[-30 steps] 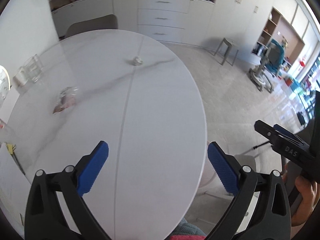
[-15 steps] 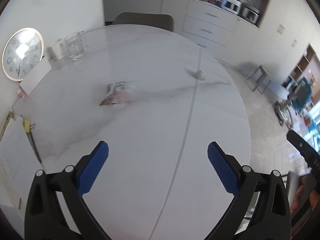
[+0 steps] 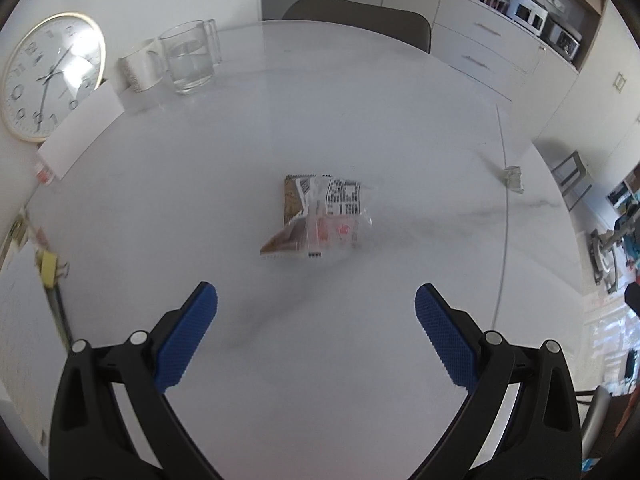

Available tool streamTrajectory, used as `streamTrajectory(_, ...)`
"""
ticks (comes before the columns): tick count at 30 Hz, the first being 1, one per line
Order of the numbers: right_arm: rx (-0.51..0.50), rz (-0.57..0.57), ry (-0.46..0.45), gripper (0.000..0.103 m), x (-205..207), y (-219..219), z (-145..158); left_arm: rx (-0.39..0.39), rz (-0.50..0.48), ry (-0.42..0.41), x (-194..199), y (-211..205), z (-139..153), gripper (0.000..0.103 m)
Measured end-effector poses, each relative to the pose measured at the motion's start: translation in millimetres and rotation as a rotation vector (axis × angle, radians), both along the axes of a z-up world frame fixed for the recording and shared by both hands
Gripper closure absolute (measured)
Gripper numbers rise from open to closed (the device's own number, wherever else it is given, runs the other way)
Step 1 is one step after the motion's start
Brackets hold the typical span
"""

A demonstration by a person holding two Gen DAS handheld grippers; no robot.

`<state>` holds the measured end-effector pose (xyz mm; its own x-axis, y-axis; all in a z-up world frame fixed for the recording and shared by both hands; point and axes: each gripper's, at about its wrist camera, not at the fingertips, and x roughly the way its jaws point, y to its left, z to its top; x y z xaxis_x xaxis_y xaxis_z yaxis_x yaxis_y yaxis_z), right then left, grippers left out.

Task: Collect trash
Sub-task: 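Grasp the clear snack bag with the left gripper while the right grasps the white tissue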

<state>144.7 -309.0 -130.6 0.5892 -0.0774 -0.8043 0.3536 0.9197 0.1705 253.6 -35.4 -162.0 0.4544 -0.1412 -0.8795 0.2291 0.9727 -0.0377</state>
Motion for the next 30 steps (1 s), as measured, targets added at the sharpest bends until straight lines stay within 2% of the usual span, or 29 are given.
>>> streamTrajectory(6, 0.019, -0.001, 0.027, 0.003, 40, -7, -23, 0.061, -0.064, 0.036, 46, -26, -31, 0.008)
streamTrajectory(12, 0.026, -0.016, 0.040, 0.003, 66, -12, -37, 0.047, -0.009, 0.107, 82, -37, -57, 0.008)
streamTrajectory(13, 0.022, -0.017, 0.043, 0.003, 69, -14, -40, 0.046, 0.000, 0.117, 85, -37, -61, 0.011)
streamTrajectory(16, 0.014, -0.016, 0.055, 0.003, 82, -19, -46, 0.043, 0.021, 0.153, 91, -38, -71, 0.038)
streamTrajectory(19, 0.002, -0.008, 0.062, 0.003, 97, -26, -53, 0.044, 0.029, 0.135, 90, -37, -73, 0.047)
streamTrajectory(23, -0.034, 0.038, 0.076, 0.003, 128, -39, -66, 0.054, 0.025, 0.112, 87, -36, -69, 0.053)
streamTrajectory(28, -0.118, 0.088, 0.108, 0.003, 176, -53, -84, 0.042, 0.020, 0.115, 87, -35, -65, 0.055)
streamTrajectory(30, -0.137, 0.100, 0.115, 0.011, 192, -58, -91, 0.044, 0.018, 0.117, 89, -36, -65, 0.055)
